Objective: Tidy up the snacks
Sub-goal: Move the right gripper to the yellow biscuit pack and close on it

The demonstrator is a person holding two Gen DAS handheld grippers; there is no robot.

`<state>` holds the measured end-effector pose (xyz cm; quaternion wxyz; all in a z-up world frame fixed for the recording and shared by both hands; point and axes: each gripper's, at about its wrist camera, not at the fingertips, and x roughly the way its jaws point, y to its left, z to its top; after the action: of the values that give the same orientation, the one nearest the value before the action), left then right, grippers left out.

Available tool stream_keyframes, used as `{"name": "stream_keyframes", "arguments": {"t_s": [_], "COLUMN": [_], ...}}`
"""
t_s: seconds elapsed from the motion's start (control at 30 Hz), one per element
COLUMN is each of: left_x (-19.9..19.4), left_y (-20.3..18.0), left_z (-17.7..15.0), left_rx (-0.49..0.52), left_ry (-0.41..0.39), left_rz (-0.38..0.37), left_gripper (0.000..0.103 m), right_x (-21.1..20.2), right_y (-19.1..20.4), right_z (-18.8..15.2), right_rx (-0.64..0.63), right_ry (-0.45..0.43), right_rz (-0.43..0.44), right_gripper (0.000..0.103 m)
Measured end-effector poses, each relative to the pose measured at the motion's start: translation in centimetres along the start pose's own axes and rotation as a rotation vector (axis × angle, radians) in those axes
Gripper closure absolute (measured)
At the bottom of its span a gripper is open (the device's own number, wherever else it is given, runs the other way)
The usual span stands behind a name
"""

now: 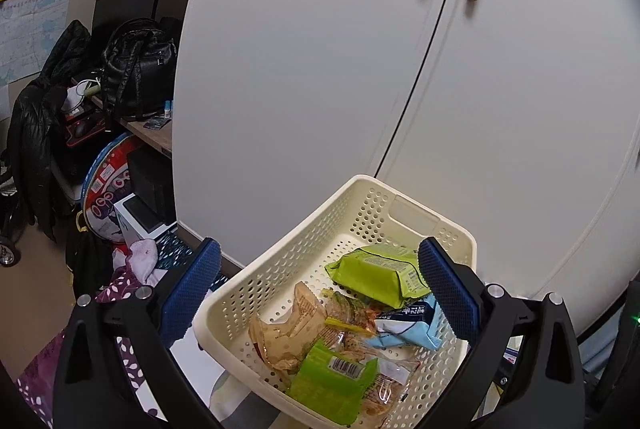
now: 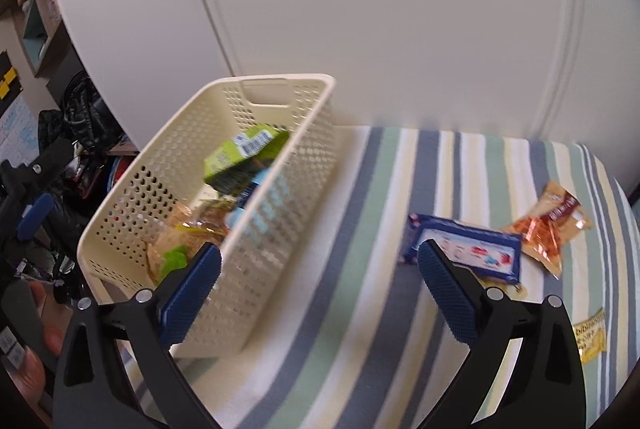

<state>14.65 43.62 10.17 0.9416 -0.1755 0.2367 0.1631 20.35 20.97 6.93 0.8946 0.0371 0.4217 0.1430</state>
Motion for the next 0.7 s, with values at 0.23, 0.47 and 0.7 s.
{"name": "stream_keyframes", "arguments": {"t_s": [0.23,0.47,0.7], "left_x": [-0.5,-0.9,-1.5], "left_y": [-2.4,-5.2,-7.7], "left_z": [-0.5,-1.3,-2.2], "left_rx": [0.063,0.127,0.175], "left_ry": [-0.004,0.010,0.020], "left_rz": [-0.063,-0.126,-0.195], "left_gripper": [0.003,0.003,0.003], "right_x": [-1.3,-3.1,-4.8], "right_y": [-4.5,-10.1,-16.4], "right_z": [-2.5,-5.4,-7.9], "right_rx": [0.042,0.120,0.202], "right_ry": [0.022,0.056,0.105], "right_rz": [-0.072,-0.139,-0.230], "right_gripper": [0.005,0.005,0.005]}}
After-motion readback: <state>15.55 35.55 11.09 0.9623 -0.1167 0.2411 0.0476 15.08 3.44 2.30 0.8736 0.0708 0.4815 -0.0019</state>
